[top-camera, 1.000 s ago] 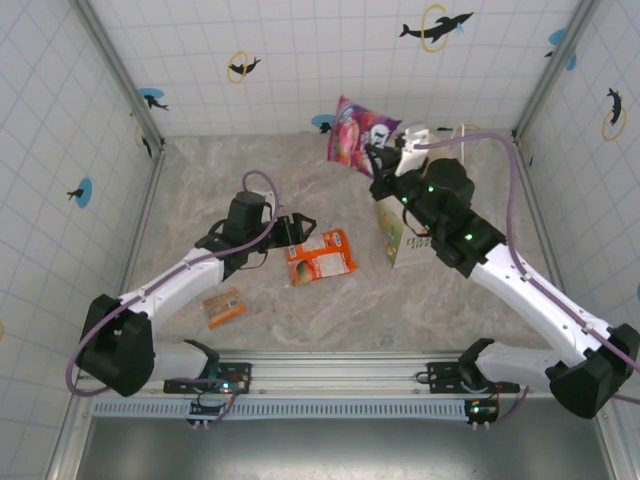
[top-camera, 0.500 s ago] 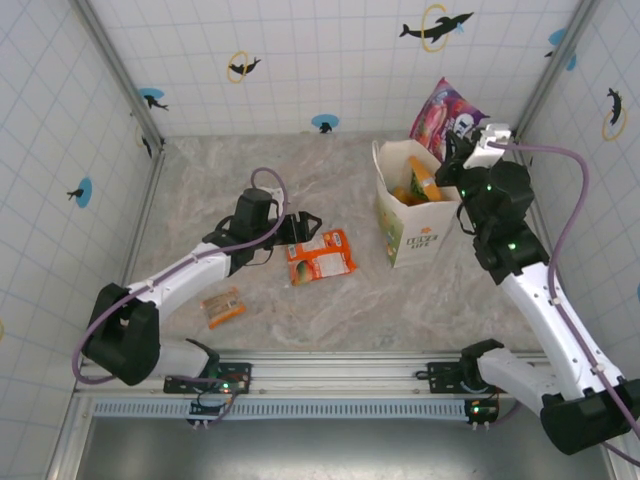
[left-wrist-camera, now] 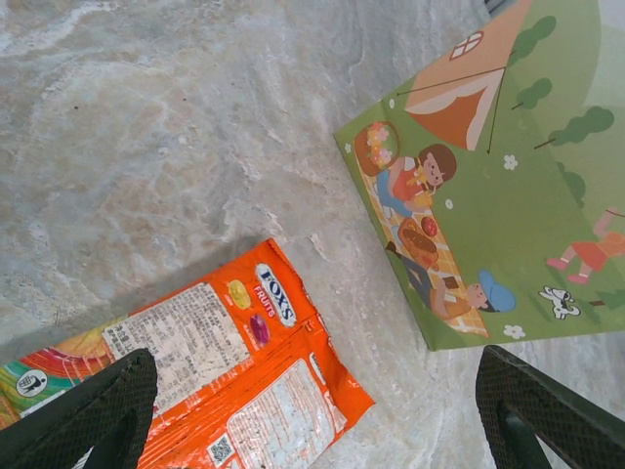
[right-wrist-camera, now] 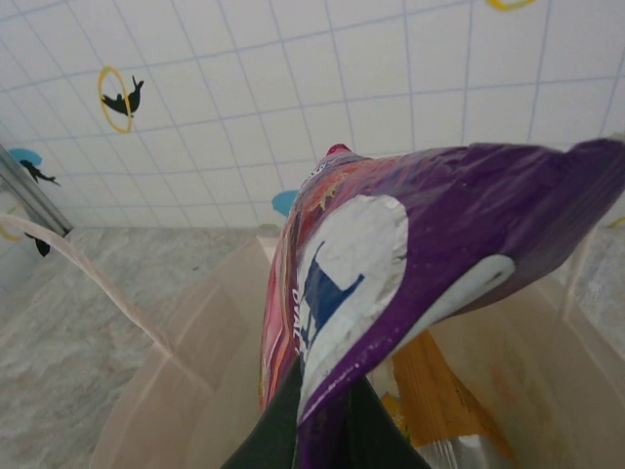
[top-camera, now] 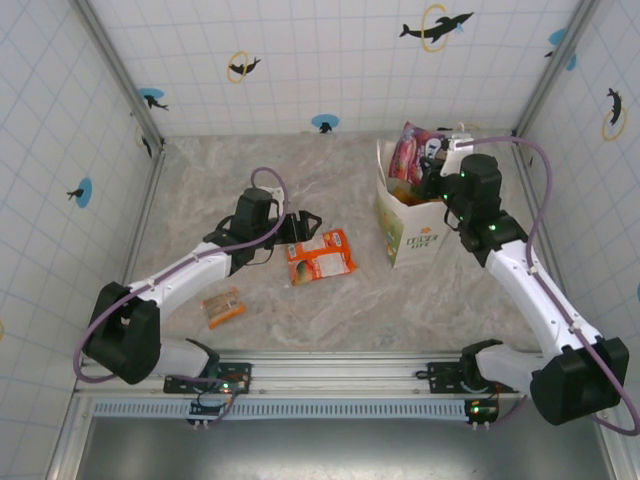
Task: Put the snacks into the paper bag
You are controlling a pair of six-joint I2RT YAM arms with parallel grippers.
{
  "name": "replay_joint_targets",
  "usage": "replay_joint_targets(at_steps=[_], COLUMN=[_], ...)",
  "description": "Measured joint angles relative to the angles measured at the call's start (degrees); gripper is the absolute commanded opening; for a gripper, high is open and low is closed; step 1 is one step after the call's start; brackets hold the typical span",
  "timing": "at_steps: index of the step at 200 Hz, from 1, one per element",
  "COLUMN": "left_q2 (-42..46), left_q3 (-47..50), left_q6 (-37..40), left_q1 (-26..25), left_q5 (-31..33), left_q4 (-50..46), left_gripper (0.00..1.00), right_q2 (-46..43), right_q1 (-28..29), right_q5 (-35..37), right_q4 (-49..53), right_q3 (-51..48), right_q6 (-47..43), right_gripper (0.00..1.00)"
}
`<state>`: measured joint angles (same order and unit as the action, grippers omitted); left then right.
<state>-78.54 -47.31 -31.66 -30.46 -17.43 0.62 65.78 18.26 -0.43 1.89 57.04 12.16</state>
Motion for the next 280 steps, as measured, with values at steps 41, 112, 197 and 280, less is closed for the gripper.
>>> replay_joint_targets(at_steps=[41,112,197,280], left_q2=[0.00,0.00,2.21,7.23], left_q3=[0.00,0.04,3.39,19.47], left_q6=[0.00,-0.04,-5.22,-10.60], left_q1=[0.00,0.00,0.59,11.50], left_q5=[0.39,1.25,0.39,-8.85], left_q4=[-0.02,-0.04,-5.62,-2.25], left_gripper=[0.87,0.88,0.84,0.73], right_q2=[0.26,-0.63,-6.56,-8.48], right_q1=[0.00,0.00,16.37,36.09], right_q5=[-1.36,-2.78,-0.15,8.20], right_q4=[-0.09,-0.26,5.27,7.58], right_q3=[0.00,0.02,0.50,-6.47], right_q6=[0.04,-0.09,-3.50,-4.76], right_gripper=[0.29,0.46,0.45,0.44])
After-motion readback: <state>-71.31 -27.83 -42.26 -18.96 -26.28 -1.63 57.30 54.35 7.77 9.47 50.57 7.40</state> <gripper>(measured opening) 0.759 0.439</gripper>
